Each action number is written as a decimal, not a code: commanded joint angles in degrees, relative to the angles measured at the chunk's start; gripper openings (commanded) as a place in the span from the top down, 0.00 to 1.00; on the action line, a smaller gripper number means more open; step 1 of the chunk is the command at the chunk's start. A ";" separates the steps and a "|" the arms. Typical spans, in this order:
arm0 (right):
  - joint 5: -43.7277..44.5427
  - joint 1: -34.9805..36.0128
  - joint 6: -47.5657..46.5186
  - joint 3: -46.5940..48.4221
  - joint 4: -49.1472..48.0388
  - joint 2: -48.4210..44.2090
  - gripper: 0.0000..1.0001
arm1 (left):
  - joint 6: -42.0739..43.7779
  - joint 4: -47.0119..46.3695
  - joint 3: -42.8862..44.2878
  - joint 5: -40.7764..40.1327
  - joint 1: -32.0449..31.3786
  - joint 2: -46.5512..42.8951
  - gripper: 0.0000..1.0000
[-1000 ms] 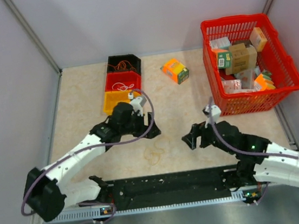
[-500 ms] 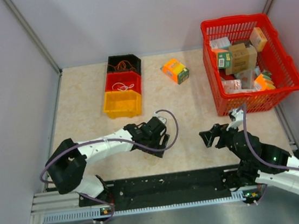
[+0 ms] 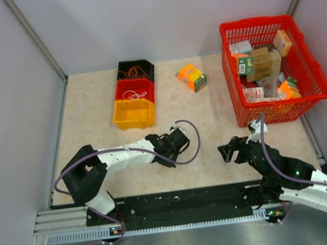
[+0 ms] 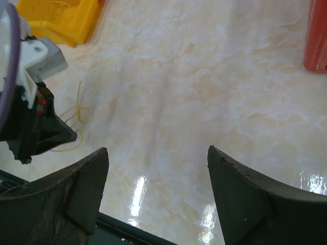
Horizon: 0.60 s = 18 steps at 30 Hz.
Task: Untangle the cables
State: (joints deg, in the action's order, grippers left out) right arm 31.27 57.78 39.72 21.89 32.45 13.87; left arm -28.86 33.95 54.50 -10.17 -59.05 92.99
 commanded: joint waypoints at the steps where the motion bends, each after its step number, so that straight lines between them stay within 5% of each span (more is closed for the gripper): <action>1: -0.33 -0.39 0.79 -0.01 -0.45 -0.77 0.23 | 3.27 0.50 7.80 -11.34 0.33 -7.37 1.00; 4: -0.24 -0.39 0.97 0.26 -0.37 -0.77 0.23 | 8.36 -0.02 13.69 -16.10 2.96 -10.63 1.00; 8: -0.85 -0.39 0.97 0.87 -0.11 -0.86 0.23 | 11.99 -1.26 20.19 -12.87 11.38 -10.90 1.00; 15: -1.21 -0.39 2.90 1.14 1.13 -1.82 0.24 | -5.65 -1.52 26.44 12.60 33.89 -3.53 1.00; 18: -1.73 -0.39 3.69 1.31 1.22 -2.09 0.24 | -14.96 -2.04 26.45 14.30 39.34 -0.19 1.00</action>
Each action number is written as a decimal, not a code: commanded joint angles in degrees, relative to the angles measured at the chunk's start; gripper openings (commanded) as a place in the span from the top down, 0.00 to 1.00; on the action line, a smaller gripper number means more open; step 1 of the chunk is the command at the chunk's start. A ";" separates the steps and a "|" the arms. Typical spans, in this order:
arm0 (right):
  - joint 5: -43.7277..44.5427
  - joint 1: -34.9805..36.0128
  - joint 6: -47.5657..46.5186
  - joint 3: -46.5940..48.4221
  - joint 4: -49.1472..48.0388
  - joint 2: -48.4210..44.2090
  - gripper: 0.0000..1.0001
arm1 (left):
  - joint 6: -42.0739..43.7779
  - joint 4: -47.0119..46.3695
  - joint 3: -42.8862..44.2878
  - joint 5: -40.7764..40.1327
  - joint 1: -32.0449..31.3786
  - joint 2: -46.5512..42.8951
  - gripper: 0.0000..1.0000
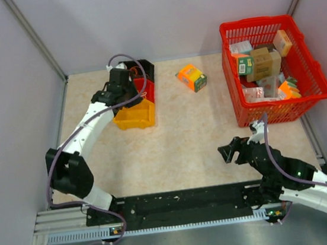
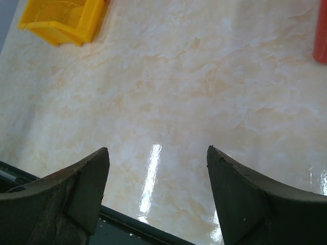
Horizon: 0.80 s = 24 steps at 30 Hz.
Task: Untangle the cables
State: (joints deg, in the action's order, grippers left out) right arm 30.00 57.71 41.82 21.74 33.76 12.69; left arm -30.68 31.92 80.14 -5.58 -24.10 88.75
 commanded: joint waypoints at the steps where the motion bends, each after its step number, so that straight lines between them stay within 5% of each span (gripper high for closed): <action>1: -0.64 -0.23 1.68 1.55 -0.10 -1.00 0.24 | -15.10 -2.28 -0.50 10.67 6.06 4.67 1.00; 7: -1.52 -0.23 2.38 2.26 0.43 -0.91 0.25 | -24.77 -11.09 -2.10 24.02 13.10 13.54 0.99; 9: -1.87 -0.23 2.73 2.34 0.69 -1.00 0.25 | -26.53 -13.01 -2.88 26.76 13.99 13.73 0.83; 12: -1.96 -0.23 3.35 2.17 1.04 -1.00 0.26 | -28.91 -16.88 -6.56 24.84 14.08 8.65 0.42; 14: -1.70 -0.32 3.53 1.82 1.05 -0.82 0.26 | -28.91 -17.42 -7.80 23.26 14.16 4.61 0.29; 18: -1.00 -0.32 3.88 1.20 0.87 -0.65 0.26 | -26.38 -19.17 -9.64 24.38 14.43 -4.61 0.24; 24: 0.58 -0.23 3.70 0.59 0.78 0.32 0.25 | -18.82 -31.47 -19.30 37.81 14.25 -16.58 0.16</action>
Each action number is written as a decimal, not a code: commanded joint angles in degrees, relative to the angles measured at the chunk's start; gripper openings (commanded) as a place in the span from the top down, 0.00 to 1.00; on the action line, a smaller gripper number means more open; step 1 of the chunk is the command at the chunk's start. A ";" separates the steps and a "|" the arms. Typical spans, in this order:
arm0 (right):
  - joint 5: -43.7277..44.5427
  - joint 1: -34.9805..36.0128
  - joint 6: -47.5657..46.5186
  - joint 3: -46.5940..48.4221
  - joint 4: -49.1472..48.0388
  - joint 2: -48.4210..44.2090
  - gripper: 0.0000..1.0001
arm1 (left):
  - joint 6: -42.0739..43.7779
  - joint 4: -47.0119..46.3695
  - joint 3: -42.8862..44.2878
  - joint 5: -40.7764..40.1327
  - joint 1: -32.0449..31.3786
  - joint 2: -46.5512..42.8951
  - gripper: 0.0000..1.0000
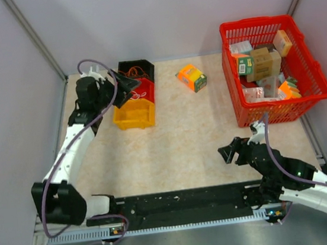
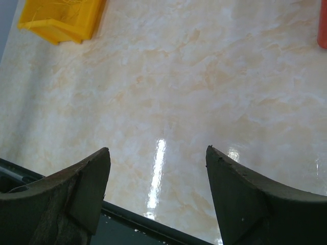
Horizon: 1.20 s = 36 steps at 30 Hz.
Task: Untangle the cables
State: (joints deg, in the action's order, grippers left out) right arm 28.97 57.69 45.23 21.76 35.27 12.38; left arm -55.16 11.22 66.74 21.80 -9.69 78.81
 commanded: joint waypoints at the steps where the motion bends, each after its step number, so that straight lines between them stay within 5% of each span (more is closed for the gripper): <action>1: 1.79 -0.21 0.21 0.57 -0.73 0.80 0.25 | 7.50 -12.35 -7.57 12.72 -0.15 -7.95 0.16; 8: 2.14 -0.21 -1.37 0.74 -1.51 1.42 0.23 | 22.97 -5.07 -14.88 19.24 -1.12 -17.79 0.09; 13: 2.40 -0.21 -3.74 2.75 -3.54 3.70 0.01 | 26.41 -4.72 -12.70 20.30 -2.78 -24.83 0.06; 23: 4.96 -0.21 -14.46 15.76 -6.17 12.05 0.01 | 25.80 -13.59 -6.54 20.47 -8.15 -30.37 0.04; 36: -2.42 -0.21 -26.86 22.44 -15.31 2.83 0.01 | 28.52 -12.37 -4.87 19.25 -8.76 -38.55 0.01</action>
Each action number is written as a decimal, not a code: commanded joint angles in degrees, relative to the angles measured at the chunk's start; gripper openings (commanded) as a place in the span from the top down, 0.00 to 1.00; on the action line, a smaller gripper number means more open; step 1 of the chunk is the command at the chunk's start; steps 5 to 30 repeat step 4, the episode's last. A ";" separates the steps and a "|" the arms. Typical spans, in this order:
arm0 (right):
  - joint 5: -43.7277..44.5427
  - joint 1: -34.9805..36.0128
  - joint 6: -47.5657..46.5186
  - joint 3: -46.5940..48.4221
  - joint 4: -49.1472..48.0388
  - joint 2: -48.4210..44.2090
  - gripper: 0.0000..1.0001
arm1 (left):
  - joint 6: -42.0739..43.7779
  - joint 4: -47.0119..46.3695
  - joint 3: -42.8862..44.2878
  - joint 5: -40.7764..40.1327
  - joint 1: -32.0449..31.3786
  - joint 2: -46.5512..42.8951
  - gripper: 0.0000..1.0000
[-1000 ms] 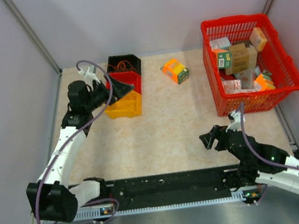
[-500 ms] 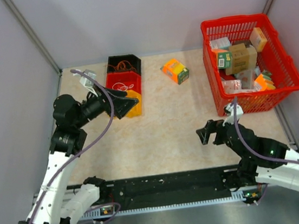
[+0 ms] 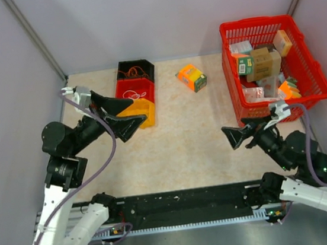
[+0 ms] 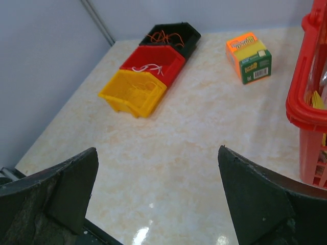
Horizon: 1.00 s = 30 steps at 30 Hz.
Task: Untangle the cables
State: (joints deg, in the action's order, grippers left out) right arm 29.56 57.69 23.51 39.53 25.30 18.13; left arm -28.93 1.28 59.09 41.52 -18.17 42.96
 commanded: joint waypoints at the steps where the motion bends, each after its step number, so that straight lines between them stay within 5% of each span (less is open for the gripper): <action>1: -3.19 -0.21 -5.49 5.20 -5.87 -3.80 0.01 | 2.73 -2.60 2.87 -0.73 -0.28 -3.31 0.01; 30: -3.54 -0.30 -6.80 6.79 -7.54 -6.69 0.01 | 3.35 -3.21 3.75 -2.31 -0.28 -4.55 0.01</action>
